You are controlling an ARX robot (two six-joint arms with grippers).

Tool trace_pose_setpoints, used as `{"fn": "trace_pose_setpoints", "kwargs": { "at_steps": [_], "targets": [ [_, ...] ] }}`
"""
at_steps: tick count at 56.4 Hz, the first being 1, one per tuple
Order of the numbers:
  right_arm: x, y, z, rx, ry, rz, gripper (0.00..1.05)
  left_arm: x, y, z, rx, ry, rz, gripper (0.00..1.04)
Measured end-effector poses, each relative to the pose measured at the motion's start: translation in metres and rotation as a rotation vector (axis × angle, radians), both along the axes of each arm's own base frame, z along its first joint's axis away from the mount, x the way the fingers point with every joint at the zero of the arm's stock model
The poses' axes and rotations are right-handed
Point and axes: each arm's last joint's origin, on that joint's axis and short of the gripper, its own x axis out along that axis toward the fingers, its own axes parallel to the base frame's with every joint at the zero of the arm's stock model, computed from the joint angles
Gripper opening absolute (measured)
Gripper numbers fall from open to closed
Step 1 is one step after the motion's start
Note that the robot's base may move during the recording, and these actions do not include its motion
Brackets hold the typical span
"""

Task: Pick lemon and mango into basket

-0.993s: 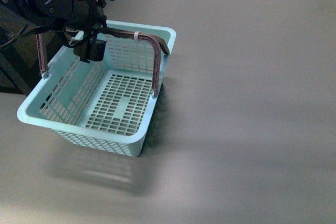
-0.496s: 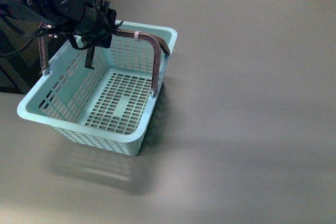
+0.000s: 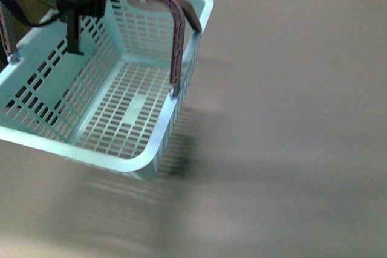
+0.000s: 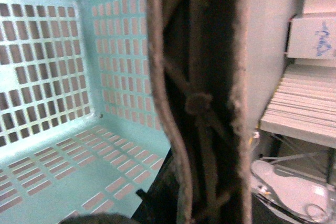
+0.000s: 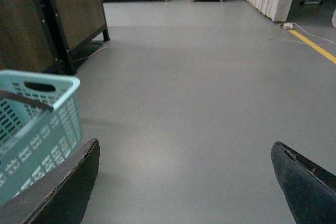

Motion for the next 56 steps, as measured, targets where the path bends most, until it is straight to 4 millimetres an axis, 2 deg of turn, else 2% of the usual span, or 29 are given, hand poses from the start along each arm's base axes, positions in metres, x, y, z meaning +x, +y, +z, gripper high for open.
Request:
{"fn": "trace_pose_setpoints", "kwargs": {
  "at_steps": [8,28,42,56],
  "targets": [
    [0.000,0.000,0.000,0.000,0.000,0.000,0.96,-0.031,0.003,0.039,-0.043,-0.078,0.013,0.06],
    [0.000,0.000,0.000,0.000,0.000,0.000,0.96,-0.099,0.011,0.107,-0.112,-0.198,0.048,0.06],
    [0.000,0.000,0.000,0.000,0.000,0.000,0.96,-0.127,0.013,0.142,-0.163,-0.274,0.048,0.06],
    [0.000,0.000,0.000,0.000,0.000,0.000,0.96,-0.143,0.013,0.158,-0.162,-0.315,0.043,0.06]
  ]
}}
